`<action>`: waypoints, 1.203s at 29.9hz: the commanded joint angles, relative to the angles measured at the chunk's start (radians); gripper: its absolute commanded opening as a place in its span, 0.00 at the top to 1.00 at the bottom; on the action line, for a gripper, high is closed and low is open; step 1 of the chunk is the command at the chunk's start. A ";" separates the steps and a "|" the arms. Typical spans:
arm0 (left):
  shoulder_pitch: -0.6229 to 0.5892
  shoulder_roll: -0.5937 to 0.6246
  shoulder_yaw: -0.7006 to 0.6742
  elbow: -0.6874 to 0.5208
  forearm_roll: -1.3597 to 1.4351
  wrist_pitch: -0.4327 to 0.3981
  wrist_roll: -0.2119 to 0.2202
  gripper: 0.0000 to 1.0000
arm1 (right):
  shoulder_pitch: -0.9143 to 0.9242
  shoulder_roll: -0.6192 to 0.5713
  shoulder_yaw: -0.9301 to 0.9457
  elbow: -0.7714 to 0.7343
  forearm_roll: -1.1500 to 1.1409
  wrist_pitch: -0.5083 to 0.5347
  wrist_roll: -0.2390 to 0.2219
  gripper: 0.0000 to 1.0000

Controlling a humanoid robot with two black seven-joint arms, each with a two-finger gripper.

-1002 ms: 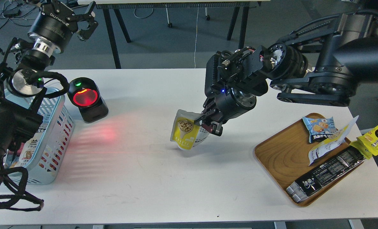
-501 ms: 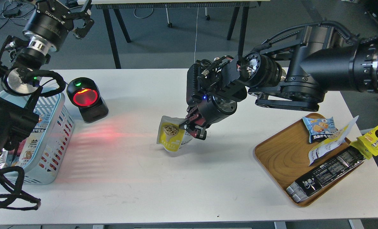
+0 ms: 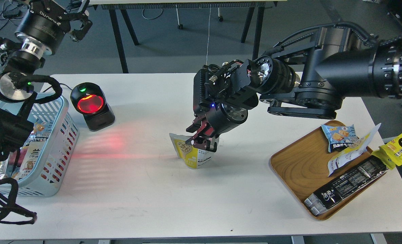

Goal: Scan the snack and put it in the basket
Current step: 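Release the bag on the table and withdraw the right arm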

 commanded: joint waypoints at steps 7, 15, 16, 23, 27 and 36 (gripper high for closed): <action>-0.064 0.150 0.057 -0.098 0.009 0.000 0.068 0.01 | 0.124 -0.216 0.142 0.039 0.308 0.055 0.000 0.18; -0.204 0.220 0.279 -0.115 0.133 0.000 0.075 0.01 | -0.147 -0.437 0.323 0.028 0.457 0.038 0.000 0.06; -0.219 0.226 0.290 -0.115 0.168 0.000 0.075 0.01 | -0.195 -0.472 0.375 0.028 0.492 0.038 0.000 0.05; -0.227 0.245 0.291 -0.283 0.450 0.000 0.041 0.05 | -0.506 -0.571 0.683 -0.053 0.655 0.046 0.000 0.03; -0.215 0.274 0.301 -0.484 0.705 0.000 -0.031 0.05 | -0.615 -0.594 0.776 -0.125 0.833 0.070 0.000 0.02; -0.205 0.253 0.325 -0.825 1.118 0.000 -0.049 0.07 | -0.715 -0.634 0.791 -0.318 1.364 0.211 0.000 0.01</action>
